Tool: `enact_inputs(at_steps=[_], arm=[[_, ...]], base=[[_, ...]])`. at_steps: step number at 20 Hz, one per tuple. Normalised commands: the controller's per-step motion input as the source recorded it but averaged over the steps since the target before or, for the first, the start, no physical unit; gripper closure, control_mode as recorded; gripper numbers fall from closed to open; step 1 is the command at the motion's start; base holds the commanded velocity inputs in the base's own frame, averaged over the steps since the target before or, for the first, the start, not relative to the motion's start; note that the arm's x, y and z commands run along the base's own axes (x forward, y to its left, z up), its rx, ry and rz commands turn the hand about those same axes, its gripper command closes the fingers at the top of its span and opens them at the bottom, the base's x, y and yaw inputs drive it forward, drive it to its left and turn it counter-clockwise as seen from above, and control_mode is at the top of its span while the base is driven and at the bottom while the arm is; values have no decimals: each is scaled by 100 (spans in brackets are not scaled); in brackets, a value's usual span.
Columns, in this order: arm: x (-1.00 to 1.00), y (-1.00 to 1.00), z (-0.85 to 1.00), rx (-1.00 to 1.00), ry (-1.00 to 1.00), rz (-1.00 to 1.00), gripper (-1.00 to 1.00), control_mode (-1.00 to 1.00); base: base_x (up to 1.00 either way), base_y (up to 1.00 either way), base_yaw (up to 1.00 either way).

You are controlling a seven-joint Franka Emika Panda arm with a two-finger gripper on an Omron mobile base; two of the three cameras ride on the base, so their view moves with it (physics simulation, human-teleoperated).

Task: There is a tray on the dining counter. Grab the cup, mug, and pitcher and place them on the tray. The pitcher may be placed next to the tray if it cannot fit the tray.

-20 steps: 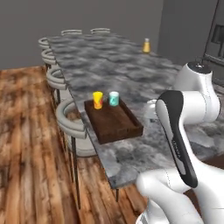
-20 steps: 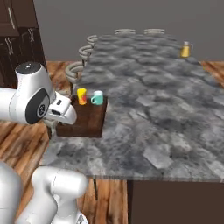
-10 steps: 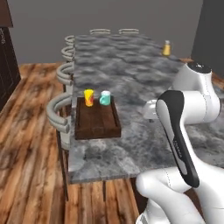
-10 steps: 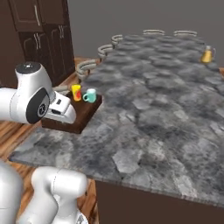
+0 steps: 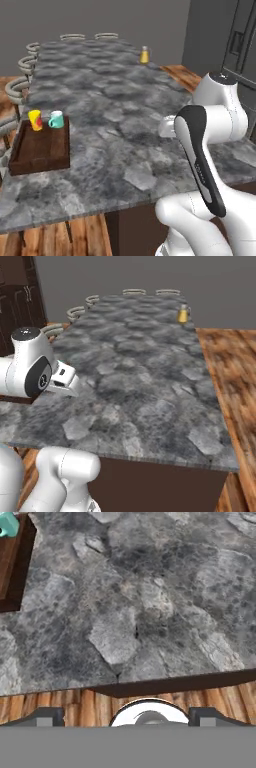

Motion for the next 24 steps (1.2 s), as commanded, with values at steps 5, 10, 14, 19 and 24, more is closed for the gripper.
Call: enact_inputs(at_steps=[5, 10, 14, 19, 24], arm=[[0, 0, 0, 0, 0, 0, -100, 100], [0, 0, 0, 0, 0, 0, -100, 100], [0, 0, 0, 0, 0, 0, -100, 100], [0, 0, 0, 0, 0, 0, -100, 100], [0, 0, 0, 0, 0, 0, -100, 100]], base=[[17, -100, -21], [0, -100, -8], [5, -100, -3], [16, -100, 0], [21, -100, 0]])
